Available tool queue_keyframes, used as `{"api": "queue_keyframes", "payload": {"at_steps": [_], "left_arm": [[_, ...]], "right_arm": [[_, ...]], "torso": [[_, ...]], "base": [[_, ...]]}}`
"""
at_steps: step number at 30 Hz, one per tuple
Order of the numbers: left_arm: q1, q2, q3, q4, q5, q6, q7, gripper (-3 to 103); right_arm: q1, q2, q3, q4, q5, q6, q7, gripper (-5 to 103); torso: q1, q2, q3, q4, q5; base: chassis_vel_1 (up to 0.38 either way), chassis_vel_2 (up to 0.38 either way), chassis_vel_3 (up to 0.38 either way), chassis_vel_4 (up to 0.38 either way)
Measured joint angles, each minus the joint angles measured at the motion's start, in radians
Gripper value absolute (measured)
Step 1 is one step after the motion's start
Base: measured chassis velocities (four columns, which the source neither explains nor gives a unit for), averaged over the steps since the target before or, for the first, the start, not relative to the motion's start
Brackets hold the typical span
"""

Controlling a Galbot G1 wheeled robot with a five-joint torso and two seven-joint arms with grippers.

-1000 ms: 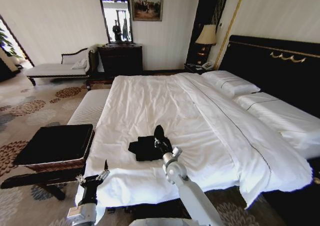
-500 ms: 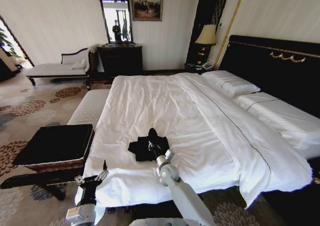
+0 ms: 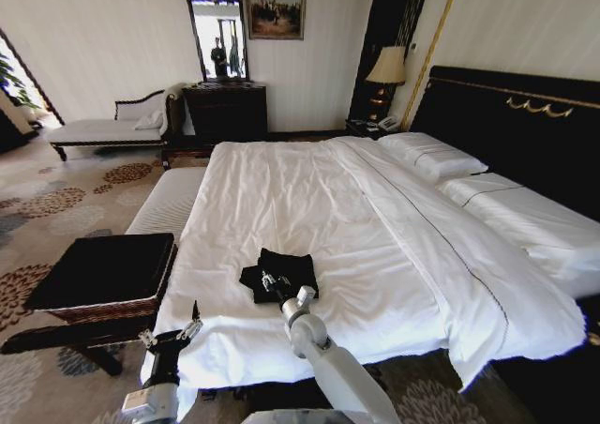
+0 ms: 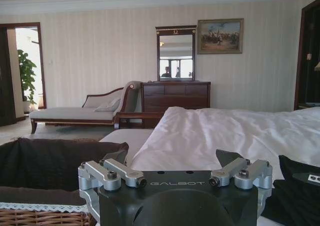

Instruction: Fold the clothes on the bed and place them into the basket.

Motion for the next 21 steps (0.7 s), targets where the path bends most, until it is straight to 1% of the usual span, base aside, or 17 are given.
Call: {"api": "queue_keyframes", "payload": {"at_steps": [1, 2, 3, 5, 8, 9, 10, 13, 14, 15, 16, 18, 19, 20, 21], "left_arm": [[-0.002, 0.000, 0.002, 0.000, 0.000, 0.002, 0.000, 100], [-0.004, 0.000, 0.006, 0.002, 0.000, 0.004, 0.000, 100], [-0.008, 0.002, 0.010, 0.007, 0.000, 0.008, -0.001, 100], [-0.011, 0.003, 0.013, 0.009, -0.001, 0.011, -0.001, 100], [-0.038, 0.023, 0.028, 0.020, -0.014, 0.038, -0.001, 100], [-0.038, 0.023, 0.028, 0.020, -0.014, 0.038, -0.001, 100], [-0.058, 0.036, 0.038, 0.028, -0.026, 0.057, -0.001, 100], [-0.114, 0.060, 0.070, 0.045, -0.077, 0.112, 0.002, 100], [-0.114, 0.060, 0.070, 0.045, -0.077, 0.112, 0.002, 100], [-0.132, 0.066, 0.078, 0.049, -0.095, 0.129, 0.003, 100], [-0.160, 0.083, 0.091, 0.055, -0.132, 0.157, 0.007, 100], [-0.202, 0.126, 0.115, 0.063, -0.195, 0.194, 0.010, 100], [-0.202, 0.126, 0.115, 0.063, -0.195, 0.194, 0.010, 100], [-0.218, 0.140, 0.122, 0.066, -0.220, 0.209, 0.010, 100], [-0.249, 0.162, 0.134, 0.074, -0.274, 0.242, 0.011, 100]], "right_arm": [[-0.010, -0.004, -0.003, 0.017, -0.012, 0.000, -0.006, 61], [-0.022, -0.008, -0.001, 0.039, -0.019, 0.001, -0.013, 73], [-0.038, -0.013, 0.008, 0.069, -0.024, 0.005, -0.022, 78], [-0.045, -0.016, 0.015, 0.082, -0.025, 0.008, -0.024, 78], [-0.081, -0.036, 0.074, 0.132, -0.024, 0.015, -0.030, 94], [-0.081, -0.036, 0.074, 0.132, -0.024, 0.015, -0.030, 94], [-0.099, -0.045, 0.113, 0.142, -0.025, 0.016, -0.031, 97], [-0.145, -0.061, 0.207, 0.157, -0.012, 0.017, -0.033, 100], [-0.145, -0.061, 0.207, 0.157, -0.012, 0.017, -0.033, 100], [-0.157, -0.065, 0.232, 0.161, -0.008, 0.017, -0.033, 100], [-0.180, -0.070, 0.270, 0.168, 0.003, 0.017, -0.034, 100], [-0.216, -0.075, 0.331, 0.180, 0.043, 0.010, -0.034, 100], [-0.216, -0.075, 0.331, 0.180, 0.043, 0.010, -0.034, 100], [-0.227, -0.076, 0.350, 0.183, 0.061, 0.007, -0.034, 100], [-0.243, -0.079, 0.381, 0.184, 0.088, 0.001, -0.034, 100]], "torso": [[0.000, 0.000, 0.000, 0.0000, 0.0001], [0.000, 0.000, 0.000, 0.0000, 0.0001], [0.000, 0.000, 0.000, 0.0000, 0.0001], [0.000, 0.000, 0.000, 0.0001, 0.0001], [0.000, 0.000, 0.000, 0.0002, 0.0001], [0.000, 0.000, 0.000, 0.0002, 0.0001], [0.000, 0.000, 0.000, -0.0001, 0.0002], [0.000, 0.000, 0.000, -0.0003, 0.0001], [0.000, 0.000, 0.000, -0.0003, 0.0001], [0.000, 0.000, 0.000, -0.0002, 0.0001], [0.000, 0.000, 0.000, -0.0002, 0.0000], [0.000, 0.000, 0.000, -0.0002, 0.0001], [0.000, 0.000, 0.000, -0.0002, 0.0001], [0.000, 0.000, 0.000, -0.0003, 0.0002], [0.000, 0.000, 0.000, -0.0003, 0.0001]], "base": [[0.000, 0.000, 0.000, 0.000], [0.000, 0.000, 0.000, 0.000], [0.000, 0.000, 0.000, 0.000], [0.000, 0.000, 0.000, 0.000], [0.000, 0.000, 0.000, 0.000], [0.000, 0.000, 0.000, 0.000], [0.000, 0.000, 0.000, 0.000], [0.000, 0.000, 0.000, 0.000], [0.000, 0.000, 0.000, 0.000], [0.000, 0.000, 0.000, 0.000], [0.000, 0.000, 0.000, 0.000], [0.000, 0.000, 0.000, 0.000], [0.000, 0.000, 0.000, 0.000], [0.000, 0.000, 0.000, 0.000], [0.000, 0.000, 0.000, 0.000]]}}
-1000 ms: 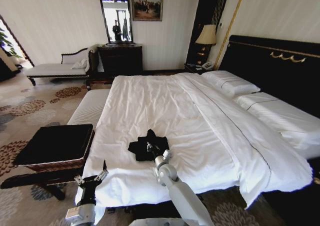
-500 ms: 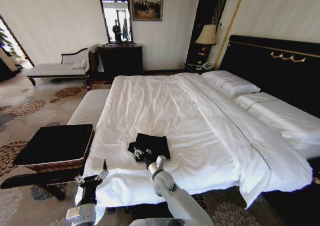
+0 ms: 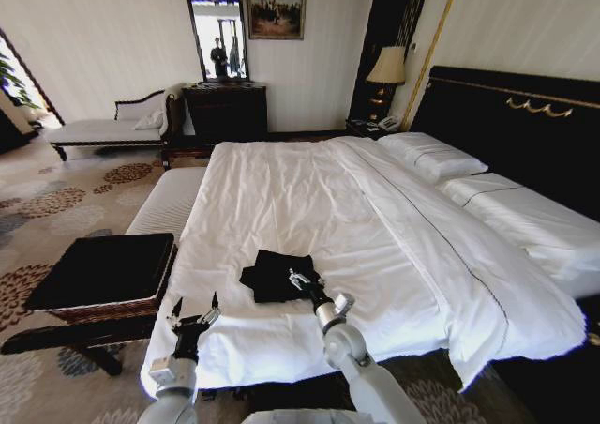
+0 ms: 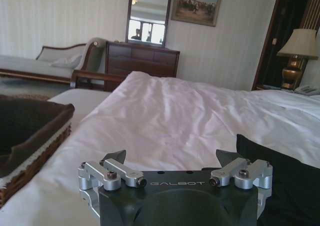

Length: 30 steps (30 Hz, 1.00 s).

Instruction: Fold the clothes on the bed and place them into the basket.

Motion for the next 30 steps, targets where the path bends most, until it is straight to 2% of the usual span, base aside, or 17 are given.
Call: {"api": "queue_keyframes", "payload": {"at_steps": [1, 2, 7, 8, 11, 13, 15, 17, 18, 19, 20, 21, 25, 30], "left_arm": [[-0.029, 0.019, 0.010, 0.008, -0.056, 0.034, -0.001, 100], [-0.029, 0.019, 0.010, 0.008, -0.056, 0.034, -0.001, 100], [-0.174, 0.092, 0.064, 0.073, -0.304, 0.149, -0.013, 100], [-0.174, 0.092, 0.064, 0.073, -0.304, 0.149, -0.013, 100], [-0.261, 0.128, 0.105, 0.133, -0.436, 0.184, -0.013, 100], [-0.282, 0.134, 0.113, 0.147, -0.466, 0.190, -0.007, 100], [-0.335, 0.146, 0.131, 0.179, -0.548, 0.201, 0.010, 100], [-0.389, 0.154, 0.139, 0.210, -0.667, 0.217, 0.045, 100], [-0.389, 0.154, 0.139, 0.210, -0.667, 0.217, 0.045, 100], [-0.411, 0.159, 0.142, 0.225, -0.726, 0.229, 0.067, 100], [-0.415, 0.160, 0.143, 0.229, -0.737, 0.231, 0.071, 100], [-0.458, 0.168, 0.152, 0.266, -0.822, 0.243, 0.114, 100], [-0.520, 0.173, 0.170, 0.335, -0.894, 0.265, 0.156, 100], [-0.585, 0.188, 0.228, 0.408, -0.902, 0.293, 0.184, 100]], "right_arm": [[-0.008, -0.002, 0.022, 0.000, 0.024, -0.005, 0.000, 100], [-0.008, -0.002, 0.022, 0.000, 0.024, -0.005, 0.000, 100], [-0.010, -0.009, 0.080, -0.012, 0.115, -0.039, 0.009, 100], [-0.010, -0.009, 0.080, -0.012, 0.115, -0.039, 0.009, 100], [0.000, -0.013, 0.087, -0.032, 0.120, -0.044, 0.010, 100], [0.001, -0.013, 0.087, -0.035, 0.120, -0.044, 0.010, 100], [0.002, -0.011, 0.085, -0.039, 0.112, -0.046, 0.010, 100], [0.003, -0.008, 0.083, -0.044, 0.101, -0.047, 0.010, 100], [0.003, -0.008, 0.083, -0.044, 0.101, -0.047, 0.010, 100], [0.004, -0.007, 0.083, -0.045, 0.098, -0.047, 0.011, 100], [0.004, -0.006, 0.082, -0.045, 0.098, -0.048, 0.011, 100], [0.006, -0.006, 0.082, -0.048, 0.094, -0.048, 0.013, 100], [0.015, -0.005, 0.080, -0.055, 0.091, -0.050, 0.019, 100], [0.026, -0.005, 0.080, -0.064, 0.092, -0.051, 0.027, 100]], "torso": [[0.000, 0.000, 0.000, 0.0002, -0.0001], [0.000, 0.000, 0.000, 0.0002, -0.0001], [0.000, 0.000, 0.000, 0.0001, 0.0000], [0.000, 0.000, 0.000, 0.0001, 0.0000], [0.000, 0.000, 0.000, 0.0004, -0.0001], [0.000, 0.000, 0.000, 0.0005, -0.0001], [0.000, 0.000, 0.000, 0.0002, -0.0002], [0.000, 0.000, 0.000, 0.0002, -0.0001], [0.000, 0.000, 0.000, 0.0002, -0.0001], [0.000, 0.000, 0.000, 0.0003, -0.0002], [0.000, 0.000, 0.000, 0.0002, -0.0001], [0.000, 0.000, 0.000, 0.0001, -0.0001], [0.000, 0.000, 0.000, 0.0002, -0.0001], [0.000, 0.000, 0.000, 0.0002, -0.0001]], "base": [[0.000, 0.000, 0.000, 0.000], [0.000, 0.000, 0.000, 0.000], [0.000, 0.000, 0.000, 0.000], [0.000, 0.000, 0.000, 0.000], [0.000, 0.000, 0.000, 0.000], [0.000, 0.000, 0.000, 0.000], [0.000, 0.000, 0.000, 0.000], [0.000, 0.000, 0.000, 0.000], [0.000, 0.000, 0.000, 0.000], [0.000, 0.000, 0.000, 0.000], [0.000, 0.000, 0.000, 0.000], [0.000, 0.000, 0.000, 0.000], [0.000, 0.000, 0.000, 0.000], [0.000, 0.000, 0.000, 0.000]]}}
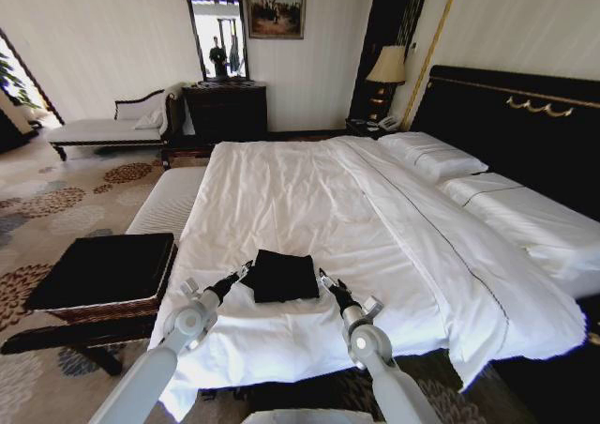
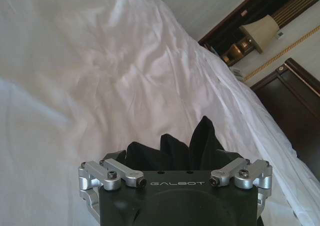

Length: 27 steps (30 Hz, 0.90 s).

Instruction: Fold the clothes on the bed and place them into the basket.

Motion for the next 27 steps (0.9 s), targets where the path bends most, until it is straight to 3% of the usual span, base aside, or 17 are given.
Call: {"api": "queue_keyframes", "payload": {"at_steps": [10, 22, 24, 27], "left_arm": [[-0.065, -0.011, 0.109, 0.060, 0.003, 0.012, 0.019, 100], [-0.073, -0.047, 0.120, 0.081, 0.028, -0.001, 0.015, 101], [-0.073, -0.048, 0.124, 0.083, 0.040, -0.004, 0.016, 98], [-0.074, -0.048, 0.133, 0.088, 0.056, -0.007, 0.015, 85]], "right_arm": [[0.040, -0.004, -0.019, -0.043, 0.032, -0.012, -0.005, 100], [0.110, -0.009, -0.076, -0.132, 0.065, -0.021, -0.029, 100], [0.120, -0.009, -0.083, -0.145, 0.069, -0.021, -0.036, 100], [0.142, -0.006, -0.103, -0.165, 0.074, -0.021, -0.054, 100]], "torso": [[0.000, 0.000, 0.000, 0.0000, 0.0001], [0.000, 0.000, 0.000, 0.0000, 0.0001], [0.000, 0.000, 0.000, 0.0000, 0.0001], [0.000, 0.000, 0.000, 0.0000, -0.0001]], "base": [[0.000, 0.000, 0.000, 0.000], [0.000, 0.000, 0.000, 0.000], [0.000, 0.000, 0.000, 0.000], [0.000, 0.000, 0.000, 0.000]]}}
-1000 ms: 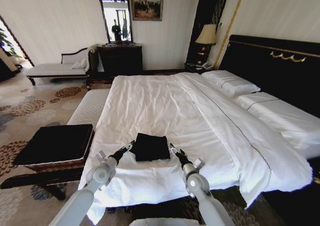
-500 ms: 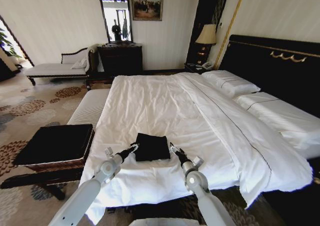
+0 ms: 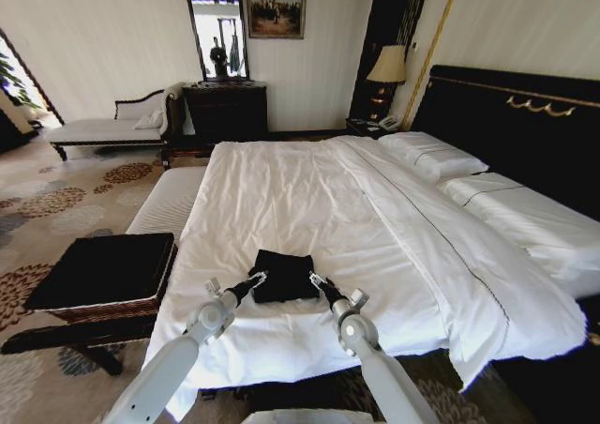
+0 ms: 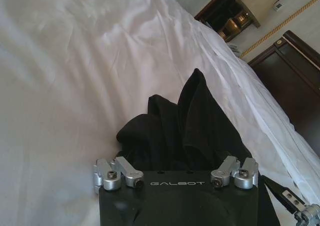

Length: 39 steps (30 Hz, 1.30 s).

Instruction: Fold the clothes on the bed and place them into the basket.

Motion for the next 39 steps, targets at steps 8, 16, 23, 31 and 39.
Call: {"api": "queue_keyframes", "payload": {"at_steps": [8, 16, 23, 31, 39], "left_arm": [[-0.011, 0.004, 0.003, 0.004, -0.005, 0.000, -0.004, 57], [-0.023, -0.029, -0.002, 0.022, 0.004, 0.002, -0.019, 30], [-0.004, -0.030, 0.003, 0.009, 0.017, 0.001, -0.015, 11], [0.004, -0.022, 0.004, -0.017, 0.025, -0.005, -0.013, 11], [0.021, -0.011, -0.004, -0.078, 0.018, -0.010, -0.017, 11]], "right_arm": [[0.022, 0.010, -0.028, -0.026, -0.005, 0.000, -0.012, 96], [0.019, 0.013, -0.057, -0.030, -0.019, 0.011, -0.010, 70], [0.015, 0.013, -0.066, -0.025, -0.025, 0.016, -0.007, 42], [0.016, 0.011, -0.070, -0.022, -0.062, 0.034, -0.005, 15], [0.013, -0.005, -0.084, 0.004, -0.160, 0.094, 0.004, 9]], "torso": [[0.000, 0.000, 0.000, 0.0000, 0.0000], [0.000, 0.000, 0.000, 0.0000, 0.0002], [0.000, 0.000, 0.000, 0.0000, 0.0001], [0.000, 0.000, 0.000, 0.0001, 0.0002], [0.000, 0.000, 0.000, -0.0001, 0.0001]], "base": [[0.000, 0.000, 0.000, 0.000], [0.000, 0.000, 0.000, 0.000], [0.000, 0.000, 0.000, 0.000], [0.000, 0.000, 0.000, 0.000], [0.000, 0.000, 0.000, 0.000]]}}
